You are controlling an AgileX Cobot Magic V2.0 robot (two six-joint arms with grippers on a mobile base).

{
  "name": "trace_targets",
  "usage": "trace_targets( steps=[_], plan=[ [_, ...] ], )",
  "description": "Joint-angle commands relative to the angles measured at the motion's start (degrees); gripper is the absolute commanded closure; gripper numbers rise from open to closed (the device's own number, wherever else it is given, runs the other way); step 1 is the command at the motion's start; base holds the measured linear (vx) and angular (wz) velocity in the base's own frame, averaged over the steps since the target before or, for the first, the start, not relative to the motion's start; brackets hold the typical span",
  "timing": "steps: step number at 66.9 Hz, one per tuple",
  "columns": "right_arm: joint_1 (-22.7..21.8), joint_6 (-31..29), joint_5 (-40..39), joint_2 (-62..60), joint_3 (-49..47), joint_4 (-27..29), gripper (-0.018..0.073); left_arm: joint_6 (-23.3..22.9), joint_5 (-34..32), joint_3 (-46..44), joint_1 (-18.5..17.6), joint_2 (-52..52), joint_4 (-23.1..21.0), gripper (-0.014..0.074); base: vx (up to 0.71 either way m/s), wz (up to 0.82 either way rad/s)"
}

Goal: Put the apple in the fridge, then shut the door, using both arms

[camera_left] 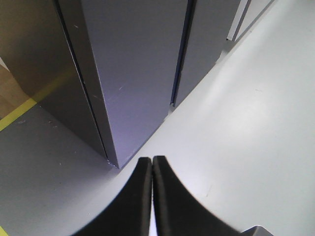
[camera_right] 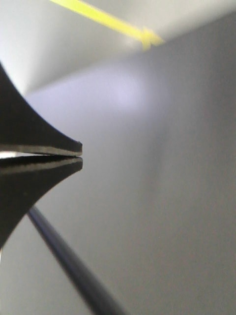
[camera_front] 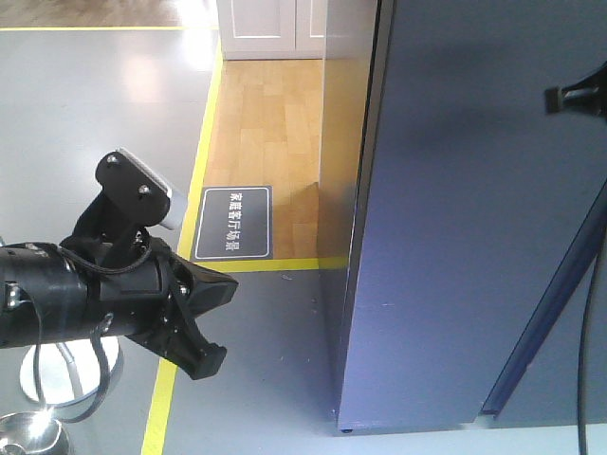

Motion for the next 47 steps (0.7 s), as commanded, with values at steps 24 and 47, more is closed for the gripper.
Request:
trace_targets(
  steps=[24, 47],
  plan=[
    [13.36, 15.74, 5.01, -23.20, 21.41, -16.08, 0.0562, -0.49, -2.58, -1.47, 0.09, -1.32, -1.05, 0.0603, 0.00, 0.00],
    [13.48, 16.27, 10.99, -39.28, 32.96, -14.31, 0.0562, -0.49, -2.58, -1.47, 0.09, -1.32, -1.05, 0.0603, 0.00, 0.00]
  ],
)
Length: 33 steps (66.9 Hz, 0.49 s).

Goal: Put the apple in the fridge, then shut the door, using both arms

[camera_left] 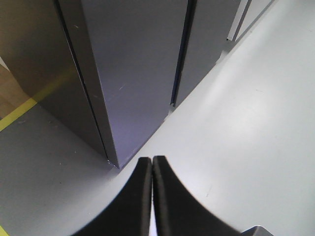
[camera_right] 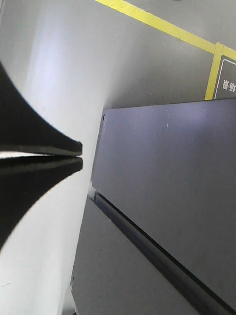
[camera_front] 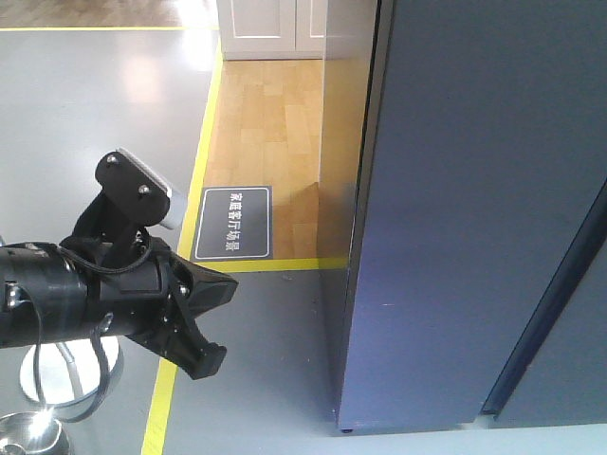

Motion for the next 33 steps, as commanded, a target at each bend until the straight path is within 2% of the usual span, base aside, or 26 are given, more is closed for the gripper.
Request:
trace_targets(
  steps=[1, 33],
  plan=[
    [0.08, 0.03, -2.02, -3.42, 0.44, -0.02, 0.0562, -0.49, -2.58, -1.47, 0.09, -1.32, -1.05, 0.0603, 0.00, 0.00],
    [0.08, 0.03, -0.10, -7.78, 1.23, 0.40, 0.0562, -0.49, -2.58, -1.47, 0.09, -1.32, -1.05, 0.0603, 0.00, 0.00]
  ],
)
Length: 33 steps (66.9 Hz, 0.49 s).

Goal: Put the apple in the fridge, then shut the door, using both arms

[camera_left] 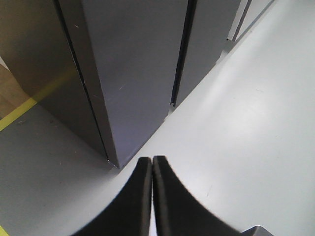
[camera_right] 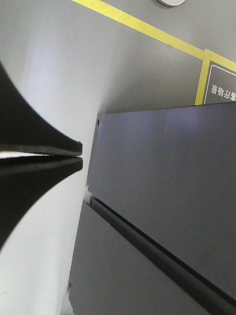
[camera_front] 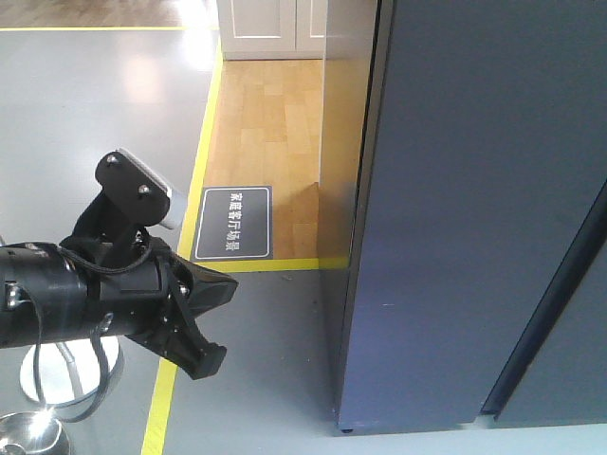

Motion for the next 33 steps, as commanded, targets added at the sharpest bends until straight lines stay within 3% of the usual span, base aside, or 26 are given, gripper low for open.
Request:
trace_targets(
  steps=[1, 33],
  plan=[
    [0.08, 0.01, -2.82, 0.15, -1.26, -0.72, 0.0562, -0.49, -2.58, -1.47, 0.09, -1.32, -1.05, 0.0603, 0.00, 0.00],
    [0.08, 0.01, -2.82, 0.15, -1.26, -0.72, 0.0562, -0.43, -2.71, -1.47, 0.09, -1.32, -0.97, 0.0603, 0.00, 0.00]
  ],
)
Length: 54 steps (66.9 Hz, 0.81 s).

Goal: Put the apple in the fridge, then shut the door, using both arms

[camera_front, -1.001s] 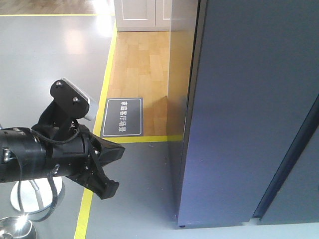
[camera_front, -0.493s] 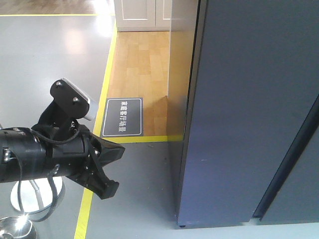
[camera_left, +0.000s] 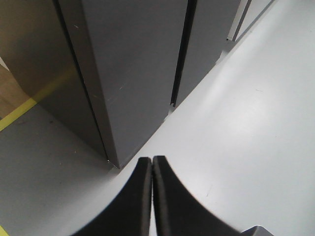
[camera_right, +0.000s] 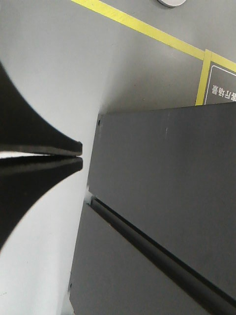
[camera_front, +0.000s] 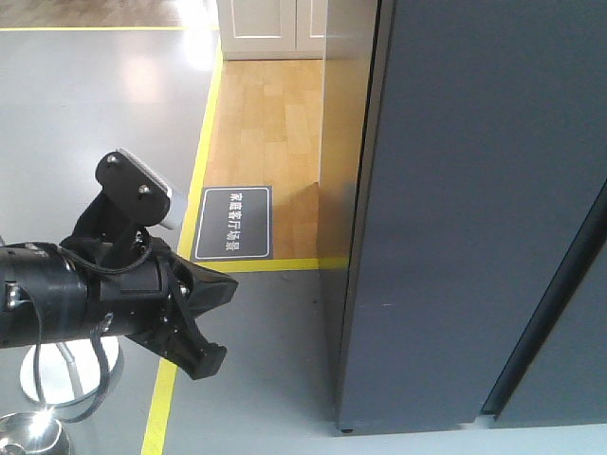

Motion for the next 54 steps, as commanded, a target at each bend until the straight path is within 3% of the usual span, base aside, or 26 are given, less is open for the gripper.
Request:
trace_targets(
  steps=[1, 4, 9, 20, 28, 35, 41, 45, 54],
  plan=[
    [0.08, -0.04, -2.92, 0.15, -1.26, -0.83, 0.0562, -0.48, -2.80, -1.47, 0.09, -1.32, -0.97, 0.0603, 0.00, 0.00],
    [0.08, -0.04, -2.92, 0.15, -1.26, -0.83, 0.0562, -0.55, -2.93, -1.47, 0.09, -1.32, -0.54, 0.0603, 0.00, 0.00],
    [0.08, -0.04, -2.92, 0.15, -1.26, -0.83, 0.0562, -3.52, -3.79, -1.47, 0.09, -1.38, 5.19, 0.0603, 0.00, 0.00],
    [0.08, -0.04, -2.91, 0.15, -1.26, -0.83, 0.0562, -25.44, -5.90, -1.47, 0.09, -1.85, 24.40, 0.0603, 0.00, 0.00],
    [0.08, -0.04, -2.91, 0.15, -1.26, -0.88, 0.0562, -35.69, -6.63, -1.47, 0.09, -2.14, 35.48, 0.0603, 0.00, 0.00],
    [0.08, -0.04, -2.91, 0.15, -1.26, -0.68, 0.0562, -41.65, -7.84, -0.15, 0.56, -4.12, 43.80, 0.0603, 0.00, 0.00],
    [0.08, 0.01, -2.91, 0.15, -1.26, -0.76, 0.0562, -47.42, -10.73, 3.75, 2.40, -9.21, 47.05, 0.0603, 0.00, 0.00],
    [0.08, 0.01, -2.91, 0.15, -1.26, -0.76, 0.0562, -49.91, -13.09, 7.18, 5.24, -14.68, 46.95, 0.0603, 0.00, 0.00],
    [0.08, 0.01, -2.91, 0.15, -1.26, -0.69, 0.0562, -51.88, -18.26, 17.46, 11.72, -25.39, 46.95, 0.0603, 0.00, 0.00]
  ],
)
